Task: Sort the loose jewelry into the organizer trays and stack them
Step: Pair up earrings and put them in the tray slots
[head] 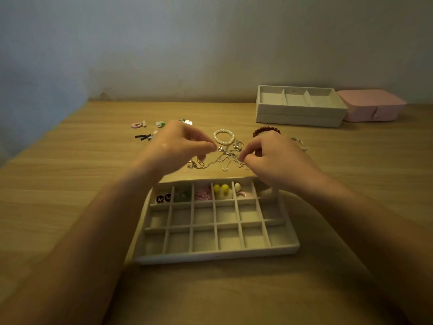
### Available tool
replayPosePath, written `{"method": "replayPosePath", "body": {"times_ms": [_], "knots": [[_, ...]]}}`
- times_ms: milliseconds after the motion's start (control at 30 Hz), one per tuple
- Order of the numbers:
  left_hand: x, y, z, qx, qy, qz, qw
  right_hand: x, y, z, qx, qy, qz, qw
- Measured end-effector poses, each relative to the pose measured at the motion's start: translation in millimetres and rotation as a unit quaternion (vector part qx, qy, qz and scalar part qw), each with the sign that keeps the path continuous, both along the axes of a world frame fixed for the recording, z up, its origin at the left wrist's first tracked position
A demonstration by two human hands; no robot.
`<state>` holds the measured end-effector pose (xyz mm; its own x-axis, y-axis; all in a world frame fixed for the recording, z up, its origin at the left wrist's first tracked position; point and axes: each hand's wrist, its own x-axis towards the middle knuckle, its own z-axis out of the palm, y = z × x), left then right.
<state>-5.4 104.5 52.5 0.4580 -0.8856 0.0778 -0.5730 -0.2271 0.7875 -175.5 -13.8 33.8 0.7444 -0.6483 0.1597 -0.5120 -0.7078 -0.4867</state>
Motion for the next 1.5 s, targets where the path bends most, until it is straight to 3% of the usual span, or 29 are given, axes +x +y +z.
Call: {"method": "replayPosePath", "body": {"times_ms": [133, 300, 533, 833, 1000, 1167, 1500], "knots": [[37.3, -1.6, -4.1, 0.011, 0.013, 0.073, 0.997, 33.0, -15.2, -0.8, 0.041, -0.025, 0.033, 0.998], [70.3, -21.6, -21.4, 0.068, -0.077, 0.110, 0.989, 78.3, -33.2, -9.9, 0.083, -0.013, 0.057, 0.995], [70.4, -47.7, -34.5, 0.121, -0.132, 0.048, 0.983, 115.8, -41.1, -12.6, 0.085, 0.005, 0.048, 0.995], [67.0, -55.2, -38.8, 0.096, -0.178, 0.038, 0.978, 121.2, -40.4, -13.5, 0.084, -0.006, 0.057, 0.995], [59.3, -44.2, -12.8, 0.013, -0.128, 0.030, 0.991, 100.3, -35.3, 9.3, 0.135, -0.054, 0.133, 0.980], [35.2, -26.1, 16.8, -0.036, -0.005, -0.019, 0.999, 72.0, -31.5, 24.6, 0.245, -0.096, 0.163, 0.951], [-9.4, -9.7, 17.6, -0.084, 0.169, -0.012, 0.982, 9.6, -19.2, 39.5, 0.263, -0.085, 0.156, 0.948]]}}
